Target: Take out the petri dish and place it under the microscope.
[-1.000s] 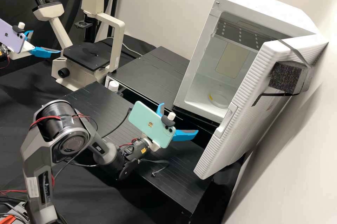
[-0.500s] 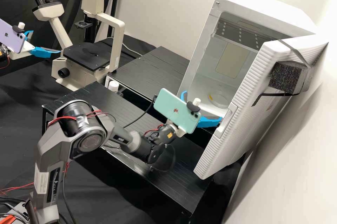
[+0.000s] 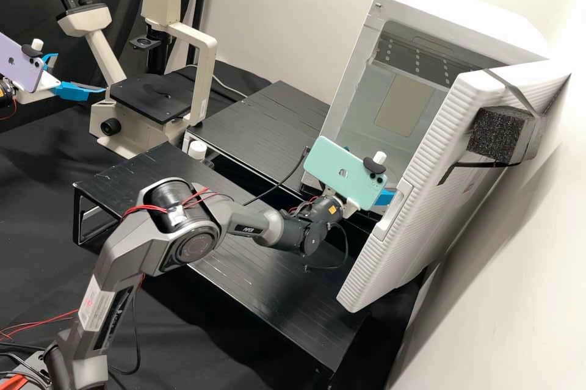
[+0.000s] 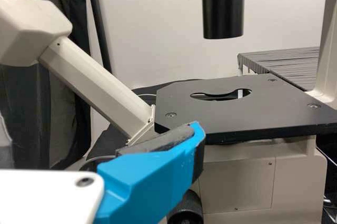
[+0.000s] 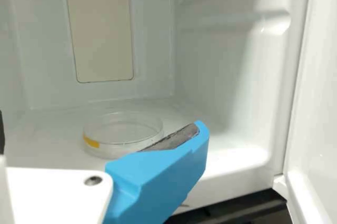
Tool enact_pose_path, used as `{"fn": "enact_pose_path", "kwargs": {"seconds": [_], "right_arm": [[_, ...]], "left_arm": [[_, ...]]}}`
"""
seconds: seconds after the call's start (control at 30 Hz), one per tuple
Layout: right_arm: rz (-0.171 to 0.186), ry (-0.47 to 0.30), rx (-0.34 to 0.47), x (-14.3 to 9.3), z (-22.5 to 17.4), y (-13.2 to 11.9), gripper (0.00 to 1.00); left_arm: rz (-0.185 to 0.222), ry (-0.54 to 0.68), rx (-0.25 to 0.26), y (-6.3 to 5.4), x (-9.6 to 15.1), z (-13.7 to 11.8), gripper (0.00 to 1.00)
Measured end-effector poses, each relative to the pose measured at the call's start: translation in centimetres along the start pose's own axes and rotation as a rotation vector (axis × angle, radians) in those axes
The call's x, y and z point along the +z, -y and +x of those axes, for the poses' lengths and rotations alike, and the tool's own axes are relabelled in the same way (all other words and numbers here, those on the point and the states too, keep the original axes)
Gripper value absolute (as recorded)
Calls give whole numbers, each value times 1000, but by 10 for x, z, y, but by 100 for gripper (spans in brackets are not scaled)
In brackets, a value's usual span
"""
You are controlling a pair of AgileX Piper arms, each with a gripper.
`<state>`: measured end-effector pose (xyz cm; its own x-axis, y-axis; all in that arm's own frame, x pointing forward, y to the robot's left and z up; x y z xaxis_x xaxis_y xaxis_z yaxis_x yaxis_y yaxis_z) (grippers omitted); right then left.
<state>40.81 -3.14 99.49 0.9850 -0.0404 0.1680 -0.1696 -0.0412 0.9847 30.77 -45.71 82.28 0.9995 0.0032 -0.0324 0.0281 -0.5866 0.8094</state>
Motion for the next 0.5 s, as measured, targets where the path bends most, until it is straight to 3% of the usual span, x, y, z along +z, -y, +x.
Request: {"fn": "enact_pose_path", "kwargs": {"seconds": [0.13, 0.4, 0.5], "right_arm": [[0, 20, -28, 2, 13, 1, 100], [-87, 44, -86, 1, 34, 8, 100], [-100, 64, -106, 4, 40, 15, 100]], "left_arm": [[0, 0, 0, 0, 0, 0, 100], [0, 0, 0, 0, 0, 0, 100], [0, 0, 0, 0, 0, 0, 100]]}}
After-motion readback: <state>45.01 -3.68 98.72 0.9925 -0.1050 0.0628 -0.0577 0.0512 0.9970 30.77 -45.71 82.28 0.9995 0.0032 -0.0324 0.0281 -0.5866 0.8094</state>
